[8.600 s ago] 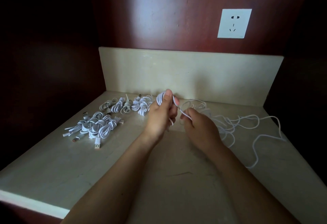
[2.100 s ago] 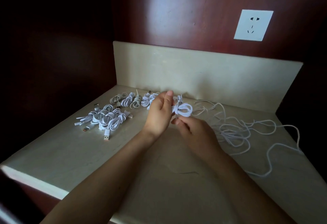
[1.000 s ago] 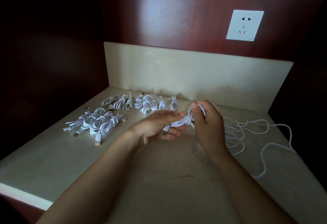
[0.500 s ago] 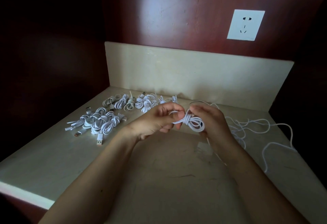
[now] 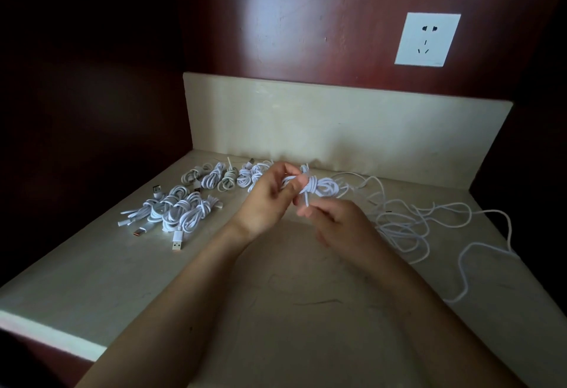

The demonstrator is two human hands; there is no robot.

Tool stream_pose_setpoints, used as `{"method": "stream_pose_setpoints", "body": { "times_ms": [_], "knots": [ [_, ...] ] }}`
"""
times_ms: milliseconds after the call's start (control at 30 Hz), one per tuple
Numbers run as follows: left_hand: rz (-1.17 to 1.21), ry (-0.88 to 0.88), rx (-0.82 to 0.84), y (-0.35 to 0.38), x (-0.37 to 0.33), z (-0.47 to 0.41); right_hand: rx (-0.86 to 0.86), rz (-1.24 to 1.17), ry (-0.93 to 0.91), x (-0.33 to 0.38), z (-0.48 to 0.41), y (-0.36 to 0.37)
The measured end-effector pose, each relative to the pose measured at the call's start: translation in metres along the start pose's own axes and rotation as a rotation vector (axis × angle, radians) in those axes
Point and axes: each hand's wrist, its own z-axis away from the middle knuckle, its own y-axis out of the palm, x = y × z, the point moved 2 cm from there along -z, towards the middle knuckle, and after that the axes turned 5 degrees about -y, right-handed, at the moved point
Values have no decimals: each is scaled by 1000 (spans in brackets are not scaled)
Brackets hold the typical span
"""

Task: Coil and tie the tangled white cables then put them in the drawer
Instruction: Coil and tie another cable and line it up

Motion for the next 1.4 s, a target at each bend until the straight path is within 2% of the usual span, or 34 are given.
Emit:
{"method": "stream_pose_setpoints", "body": {
  "times_ms": [67, 233, 400, 500, 633, 733, 833, 1000, 1100, 1233, 1300, 1400],
  "knots": [
    [-117, 20, -21, -3, 8, -1, -3, 38, -14, 2, 1, -2],
    [-324, 25, 67, -4, 17, -1, -177, -222, 72, 11, 0, -22],
    [-143, 57, 244, 9, 3, 5, -339, -281, 126, -9, -4, -35],
    [-28, 61, 325, 13, -6, 8, -326, -344, 165, -15, -2, -35],
    [104, 3, 317, 15, -12, 9, -266, -477, 238, -16, 0, -28],
    [172, -43, 217, 14, -12, 7, -202, -348, 257, -19, -1, -18],
    [135, -95, 61, 10, -9, 5, -25, -147, 153, -16, -1, -5],
    [-142, 20, -40, 3, 12, 2, 164, 130, -84, -10, 2, 6],
    [-362, 22, -47, -2, 24, -1, 134, 203, -117, -5, 2, 0],
    [-381, 19, 38, -3, 26, -1, -130, 9, -68, 2, -2, -23],
    [-317, 38, 102, 2, 24, 2, -152, -98, -27, 3, -3, -31],
    [-253, 49, 179, 8, 18, 5, -102, -309, 143, -2, -2, -38]
  ]
}}
